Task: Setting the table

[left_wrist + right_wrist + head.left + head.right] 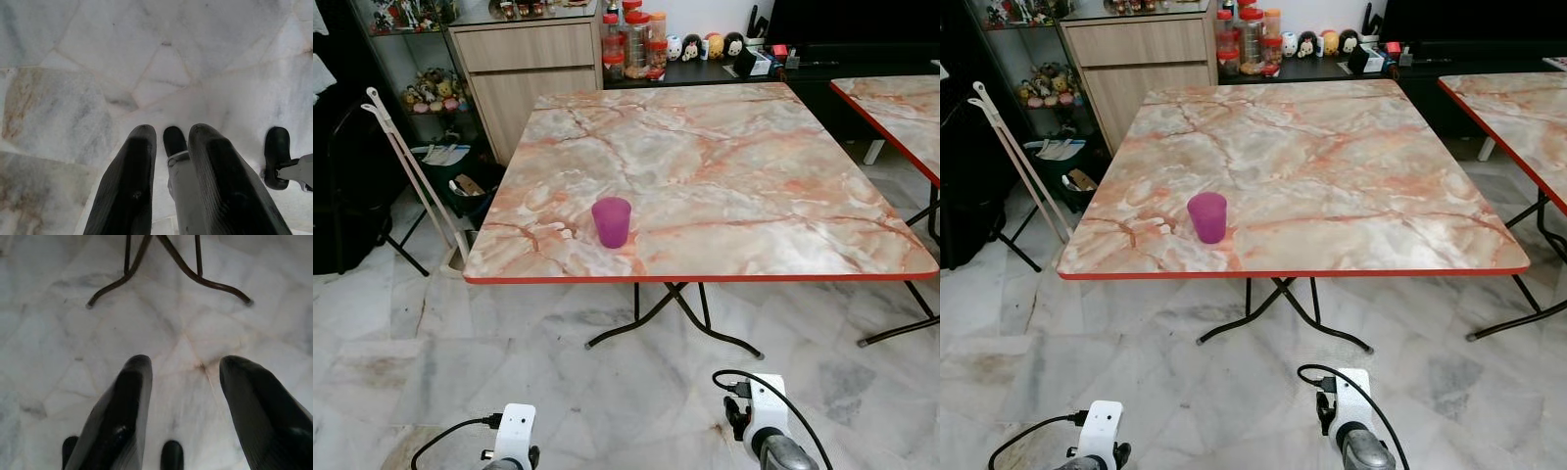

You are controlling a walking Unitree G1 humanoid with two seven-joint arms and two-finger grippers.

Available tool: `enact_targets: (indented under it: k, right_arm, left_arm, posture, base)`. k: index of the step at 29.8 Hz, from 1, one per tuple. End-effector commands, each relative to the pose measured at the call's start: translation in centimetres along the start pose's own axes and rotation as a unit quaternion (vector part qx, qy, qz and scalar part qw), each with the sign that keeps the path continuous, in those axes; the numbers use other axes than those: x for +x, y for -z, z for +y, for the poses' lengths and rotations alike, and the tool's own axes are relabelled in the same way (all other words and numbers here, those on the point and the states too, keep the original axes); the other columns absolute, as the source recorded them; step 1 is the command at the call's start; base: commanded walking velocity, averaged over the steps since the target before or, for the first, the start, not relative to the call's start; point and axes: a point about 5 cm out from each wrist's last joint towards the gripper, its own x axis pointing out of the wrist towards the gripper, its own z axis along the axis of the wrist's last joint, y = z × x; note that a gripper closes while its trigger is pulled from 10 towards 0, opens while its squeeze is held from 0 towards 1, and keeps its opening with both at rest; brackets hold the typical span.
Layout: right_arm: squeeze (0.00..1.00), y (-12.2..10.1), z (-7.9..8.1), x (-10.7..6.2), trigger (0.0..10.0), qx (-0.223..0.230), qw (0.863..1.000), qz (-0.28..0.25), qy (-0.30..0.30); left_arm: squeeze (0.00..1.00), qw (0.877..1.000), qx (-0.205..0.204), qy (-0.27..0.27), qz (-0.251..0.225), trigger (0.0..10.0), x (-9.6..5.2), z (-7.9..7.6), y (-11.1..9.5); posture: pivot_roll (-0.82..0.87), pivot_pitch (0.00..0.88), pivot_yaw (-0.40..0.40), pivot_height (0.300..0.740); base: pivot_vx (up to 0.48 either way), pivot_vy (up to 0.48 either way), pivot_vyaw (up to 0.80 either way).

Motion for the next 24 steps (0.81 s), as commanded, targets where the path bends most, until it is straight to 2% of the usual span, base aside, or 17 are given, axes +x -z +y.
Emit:
enact_targets:
  k: [1, 12, 24]
  right_arm:
    - [0.00, 0.3, 0.2, 0.0, 10.0, -0.002, 1.000, 0.010, 0.001]
    - [0.00, 2.5, 0.3, -0.7, 10.0, 0.034, 0.998, 0.041, 0.023]
    - [0.00, 2.8, 0.3, -0.7, 10.0, 0.034, 0.998, 0.047, 0.027]
  left_arm:
    - [0.00, 1.000, -0.003, -0.010, 0.003, 10.0, -0.1, 0.2, 0.3]
    - [0.00, 1.000, 0.000, -0.017, -0.002, 10.0, 0.0, 0.6, -0.1]
    - [0.00, 1.000, -0.001, -0.019, 0.000, 10.0, -0.1, 0.8, 0.1]
  posture:
    - [-0.06, 0.000, 0.019, 0.740]
    - [-0.06, 0.000, 0.030, 0.740]
    - [-0.03, 0.000, 0.031, 0.740]
  base:
    - [0.000, 0.000, 0.00]
    - [0.000, 0.000, 0.00]
    - [0.000, 0.000, 0.00]
